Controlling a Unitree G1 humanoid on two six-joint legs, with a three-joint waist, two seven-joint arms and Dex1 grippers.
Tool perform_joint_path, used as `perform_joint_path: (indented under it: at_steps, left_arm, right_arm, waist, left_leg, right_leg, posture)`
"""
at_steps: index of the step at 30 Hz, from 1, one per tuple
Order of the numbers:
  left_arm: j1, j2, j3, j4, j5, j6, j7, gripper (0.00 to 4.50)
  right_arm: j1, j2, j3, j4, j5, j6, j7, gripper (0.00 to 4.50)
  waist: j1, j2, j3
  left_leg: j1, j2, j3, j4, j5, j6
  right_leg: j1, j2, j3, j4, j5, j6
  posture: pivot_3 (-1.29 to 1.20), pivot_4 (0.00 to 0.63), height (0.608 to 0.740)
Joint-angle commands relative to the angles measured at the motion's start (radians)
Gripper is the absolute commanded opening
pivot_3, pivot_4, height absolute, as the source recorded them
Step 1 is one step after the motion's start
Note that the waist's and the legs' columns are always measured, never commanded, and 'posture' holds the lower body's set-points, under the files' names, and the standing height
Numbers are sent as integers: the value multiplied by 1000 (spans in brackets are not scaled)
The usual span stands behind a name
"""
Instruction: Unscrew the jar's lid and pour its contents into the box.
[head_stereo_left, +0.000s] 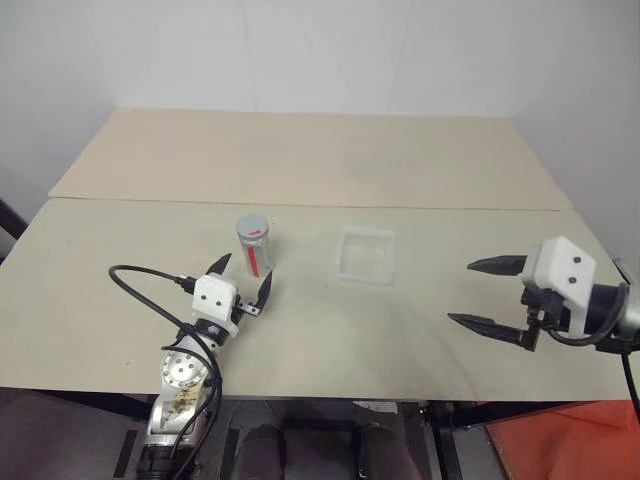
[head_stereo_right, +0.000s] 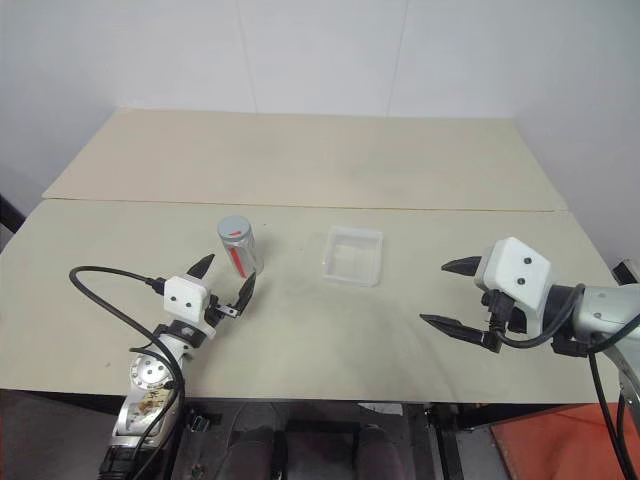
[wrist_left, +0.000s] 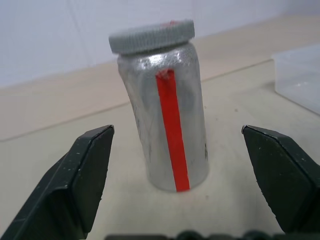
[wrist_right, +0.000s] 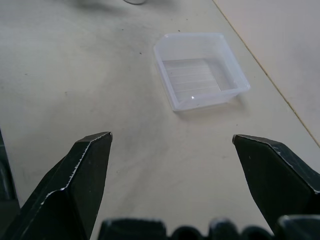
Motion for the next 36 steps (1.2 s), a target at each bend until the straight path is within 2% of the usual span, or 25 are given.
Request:
perform_joint_path:
  at_steps: [1, 7, 14, 20, 27, 30, 36]
  left_arm:
    - [-34, -9, -22, 49, 43, -74, 45, 4453]
    - [-103, -31, -8, 141, 90, -117, 157, 4453]
    - [-155, -72, -22, 213, 10, -121, 128, 4453]
    - [-247, -88, -17, 320, 55, -156, 214, 4453]
    - [-280, -90, -15, 366, 72, -182, 266, 4453]
    - [-282, -84, -21, 379, 91, -195, 287, 3859]
    - [-279, -77, -31, 382, 99, -218, 290, 1954]
  right_arm:
    - [-10, 0, -13, -18, -8, -27, -18, 4500]
    - [-10, 7, 5, -13, -23, -33, -33, 4500]
    - [-32, 13, 9, -7, -33, -33, -62, 4500]
    - [-27, 8, -5, -15, -34, -29, -70, 4500]
    - [-10, 11, -21, -29, -50, -24, -84, 4500]
    - [-12, 11, -21, -33, -52, -21, -94, 4500]
    - [-12, 12, -9, -33, -56, -23, -102, 4500]
  waist:
    - [1, 0, 0]
    - [1, 0, 0]
    - [2, 0, 0]
    - [2, 0, 0]
    - [2, 0, 0]
    - [2, 0, 0]
    - [2, 0, 0]
  left_leg:
    - [0, 0, 0, 0, 0, 0]
    - [0, 0, 0, 0, 0, 0]
    - [0, 0, 0, 0, 0, 0]
    - [0, 0, -1, 0, 0, 0]
    - [-1, 0, -1, 0, 0, 0]
    - [-1, 0, -1, 0, 0, 0]
    - [-1, 0, -1, 0, 0, 0]
  right_leg:
    - [0, 0, 0, 0, 0, 0]
    - [0, 0, 0, 0, 0, 0]
    - [0, 0, 0, 0, 0, 0]
    - [0, 0, 0, 0, 0, 1]
    - [0, 0, 0, -1, 1, 1]
    - [0, 0, 0, -1, 1, 1]
    - [0, 0, 0, -1, 1, 1]
  posture:
    - [0, 150, 740]
    - [0, 150, 740]
    - [0, 150, 740]
    - [0, 150, 740]
    - [0, 150, 740]
    - [0, 150, 740]
    - [0, 150, 740]
